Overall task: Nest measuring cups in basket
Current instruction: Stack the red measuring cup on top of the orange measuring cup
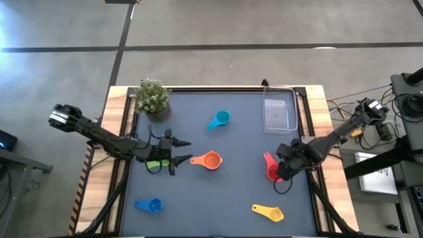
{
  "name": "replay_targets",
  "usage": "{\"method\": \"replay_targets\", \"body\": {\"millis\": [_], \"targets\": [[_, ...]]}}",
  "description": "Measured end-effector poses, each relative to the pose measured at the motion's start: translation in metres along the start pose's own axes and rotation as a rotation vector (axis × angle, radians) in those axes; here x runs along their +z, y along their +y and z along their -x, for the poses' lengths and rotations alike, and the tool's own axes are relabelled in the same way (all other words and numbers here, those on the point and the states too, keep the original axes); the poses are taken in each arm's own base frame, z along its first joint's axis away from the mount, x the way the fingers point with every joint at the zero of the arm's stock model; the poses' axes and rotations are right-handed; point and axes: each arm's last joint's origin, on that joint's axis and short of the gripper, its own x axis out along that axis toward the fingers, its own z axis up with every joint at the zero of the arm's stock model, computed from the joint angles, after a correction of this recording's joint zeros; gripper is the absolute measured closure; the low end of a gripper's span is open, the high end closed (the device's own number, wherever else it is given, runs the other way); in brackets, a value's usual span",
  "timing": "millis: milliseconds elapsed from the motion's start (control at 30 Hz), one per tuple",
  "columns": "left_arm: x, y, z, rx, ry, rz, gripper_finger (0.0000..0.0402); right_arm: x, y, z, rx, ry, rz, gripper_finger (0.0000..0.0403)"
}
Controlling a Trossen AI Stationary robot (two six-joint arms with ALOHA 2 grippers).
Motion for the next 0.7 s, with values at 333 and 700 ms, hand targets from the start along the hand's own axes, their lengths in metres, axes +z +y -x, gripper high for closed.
{"method": "replay_targets", "body": {"millis": [333,700], "targets": [[0.0,0.0,0.0,0.0,0.001,0.0,0.0167,0.008,0.005,0.02,0.102,-0.05,-0.037,0.0221],[0.0,0.0,0.0,-0.001,0.002,0.0,0.0167,0.003,0.006,0.005,0.08,-0.002,-0.037,0.0221]]}}
